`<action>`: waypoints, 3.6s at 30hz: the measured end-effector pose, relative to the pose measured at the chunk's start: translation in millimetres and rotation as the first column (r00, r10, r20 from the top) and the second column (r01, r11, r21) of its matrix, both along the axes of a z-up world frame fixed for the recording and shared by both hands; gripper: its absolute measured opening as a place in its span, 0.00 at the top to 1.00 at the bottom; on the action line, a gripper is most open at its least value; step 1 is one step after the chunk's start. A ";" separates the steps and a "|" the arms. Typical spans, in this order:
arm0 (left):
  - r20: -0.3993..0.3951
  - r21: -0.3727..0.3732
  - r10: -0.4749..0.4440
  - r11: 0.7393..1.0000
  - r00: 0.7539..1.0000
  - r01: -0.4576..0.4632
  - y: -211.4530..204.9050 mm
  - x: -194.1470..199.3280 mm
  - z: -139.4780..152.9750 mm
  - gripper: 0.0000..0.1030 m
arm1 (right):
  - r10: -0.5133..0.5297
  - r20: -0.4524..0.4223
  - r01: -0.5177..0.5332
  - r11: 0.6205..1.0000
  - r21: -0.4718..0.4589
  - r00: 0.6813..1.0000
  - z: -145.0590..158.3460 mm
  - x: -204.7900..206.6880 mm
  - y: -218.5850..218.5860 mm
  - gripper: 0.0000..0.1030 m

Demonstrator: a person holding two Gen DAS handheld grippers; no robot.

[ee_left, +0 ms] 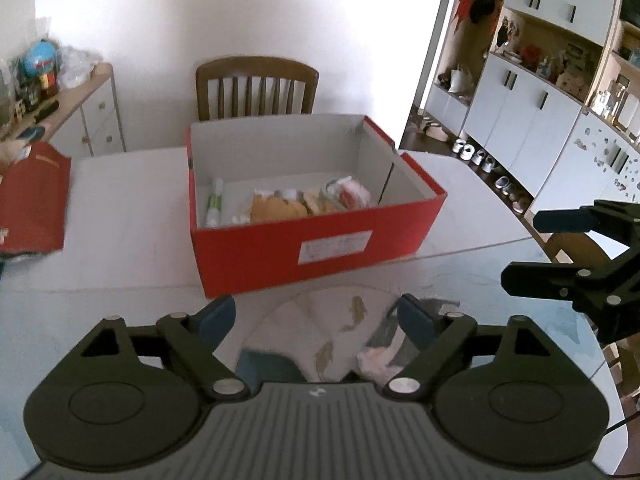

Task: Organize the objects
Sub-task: 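Withdraw both grippers up and away from the red box, then grasp the white plush toy with the left gripper while the right grasps the orange keychain figure, then carry the plush toy and orange figure over the red box and lower them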

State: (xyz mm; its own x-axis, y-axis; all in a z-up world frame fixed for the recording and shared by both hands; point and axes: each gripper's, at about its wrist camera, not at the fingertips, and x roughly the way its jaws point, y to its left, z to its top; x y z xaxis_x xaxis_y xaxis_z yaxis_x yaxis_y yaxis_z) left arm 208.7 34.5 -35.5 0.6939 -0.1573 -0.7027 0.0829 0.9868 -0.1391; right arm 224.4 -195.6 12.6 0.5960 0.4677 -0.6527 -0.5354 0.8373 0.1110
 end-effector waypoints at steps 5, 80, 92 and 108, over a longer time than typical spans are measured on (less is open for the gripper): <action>-0.024 -0.036 0.045 0.998 0.999 -0.046 4.9 -14.5 -16.9 0.00 | 0.000 -0.020 0.000 1.000 -0.011 1.000 -13.8 -14.6 -4.5 0.01; -0.136 0.009 -0.014 1.000 0.991 0.016 -18.9 -62.8 -106.3 0.47 | 0.180 -0.225 -0.214 0.967 -0.137 0.958 -112.7 -103.0 47.6 0.65; -0.133 -0.079 0.017 0.996 0.991 -0.028 -10.7 -70.0 -78.4 0.48 | 0.079 -0.240 -0.091 0.995 -0.040 0.967 -75.8 -94.2 9.3 0.66; -0.073 -0.101 -0.077 0.992 0.994 0.069 -15.0 -50.9 -24.0 0.48 | 0.005 -0.127 -0.003 1.000 0.013 0.992 -15.3 -72.5 -17.8 0.66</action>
State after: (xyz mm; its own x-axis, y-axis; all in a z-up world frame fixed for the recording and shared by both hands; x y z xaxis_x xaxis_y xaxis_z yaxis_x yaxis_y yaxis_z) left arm 157.9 19.5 -59.5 0.6227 -0.2766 -0.7320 0.1394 0.9597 -0.2440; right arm 151.9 -213.4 -2.6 0.5067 0.4790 -0.7168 -0.5198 0.8331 0.1892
